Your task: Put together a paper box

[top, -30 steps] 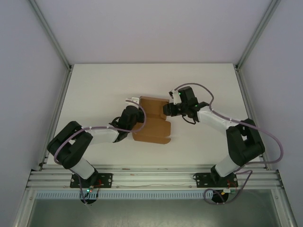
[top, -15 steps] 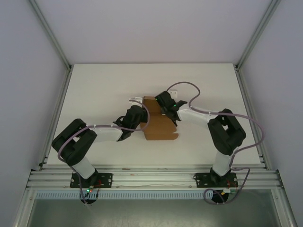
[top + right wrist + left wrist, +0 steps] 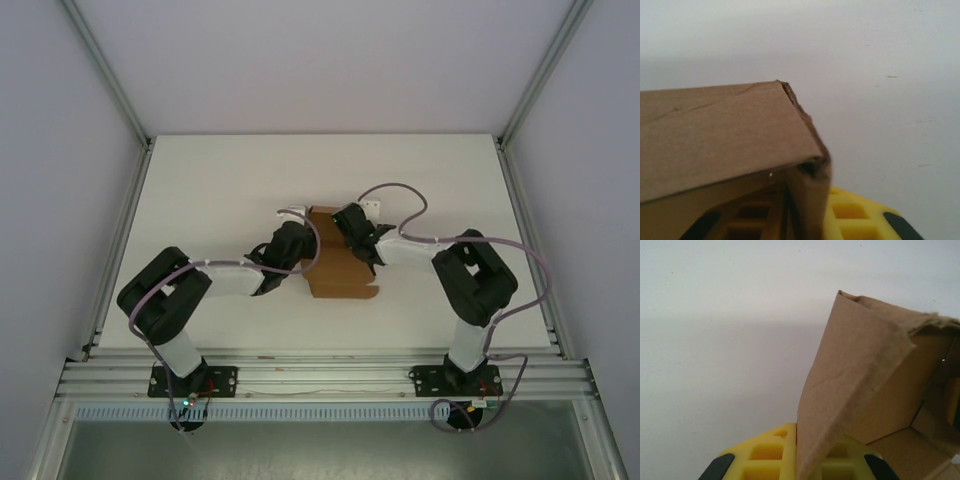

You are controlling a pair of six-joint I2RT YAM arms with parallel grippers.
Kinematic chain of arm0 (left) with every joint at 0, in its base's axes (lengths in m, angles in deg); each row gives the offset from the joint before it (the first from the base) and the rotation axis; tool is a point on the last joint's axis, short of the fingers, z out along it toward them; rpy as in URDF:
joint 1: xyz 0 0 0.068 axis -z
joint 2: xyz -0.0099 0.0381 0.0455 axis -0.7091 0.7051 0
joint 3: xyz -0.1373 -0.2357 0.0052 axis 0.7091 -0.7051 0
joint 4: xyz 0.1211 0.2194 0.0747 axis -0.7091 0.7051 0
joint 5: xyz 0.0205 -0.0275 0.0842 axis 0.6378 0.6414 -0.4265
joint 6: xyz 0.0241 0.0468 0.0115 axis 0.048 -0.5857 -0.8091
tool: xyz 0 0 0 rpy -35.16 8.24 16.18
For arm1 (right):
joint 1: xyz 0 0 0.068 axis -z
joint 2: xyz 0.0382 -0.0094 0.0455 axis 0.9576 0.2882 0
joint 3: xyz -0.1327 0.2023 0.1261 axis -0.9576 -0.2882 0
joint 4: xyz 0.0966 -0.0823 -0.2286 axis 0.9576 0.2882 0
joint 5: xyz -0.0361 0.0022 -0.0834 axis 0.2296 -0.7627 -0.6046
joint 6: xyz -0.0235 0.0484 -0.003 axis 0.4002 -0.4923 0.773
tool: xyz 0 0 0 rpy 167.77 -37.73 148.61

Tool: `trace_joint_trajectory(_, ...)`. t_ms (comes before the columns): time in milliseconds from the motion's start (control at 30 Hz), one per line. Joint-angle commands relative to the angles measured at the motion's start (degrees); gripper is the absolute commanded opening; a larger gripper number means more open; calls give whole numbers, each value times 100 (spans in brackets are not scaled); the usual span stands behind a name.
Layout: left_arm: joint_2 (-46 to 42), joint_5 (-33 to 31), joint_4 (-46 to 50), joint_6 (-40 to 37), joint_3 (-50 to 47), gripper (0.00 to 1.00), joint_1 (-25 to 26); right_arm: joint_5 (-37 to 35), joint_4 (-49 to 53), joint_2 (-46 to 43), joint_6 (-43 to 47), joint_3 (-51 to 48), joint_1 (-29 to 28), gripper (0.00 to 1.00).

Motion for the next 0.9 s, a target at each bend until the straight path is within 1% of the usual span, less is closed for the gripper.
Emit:
trace_joint_trajectory(0,-38,-66,-9,-28,-45,0,-43,151,-565,-232,249,-233,264,17)
trace_joint_trajectory(133,21,-38,-7,10,3,0,-43,949,-764,-244,161,-271,396,26)
trace_joint_trajectory(267,28,-68,-6,33,-6,0,-43,1528,-1232,-299,71,-502,480,28)
trace_joint_trajectory(567,-17,-3,-24,50,-17,0,-43,1435,-1050,-164,60,-406,557,27)
trace_joint_trajectory(700,-37,0,-41,94,-23,0,-43,1426,-1060,-101,6,-387,569,16)
trace_joint_trajectory(767,-40,12,-34,113,-21,0,-43,1345,-1047,-73,-10,-385,566,9)
trace_joint_trajectory(833,-47,-28,30,130,10,0,-44,1053,-813,-50,3,-317,560,1)
trace_joint_trajectory(867,-52,-42,77,122,36,0,-43,851,-632,-39,36,-255,553,0)
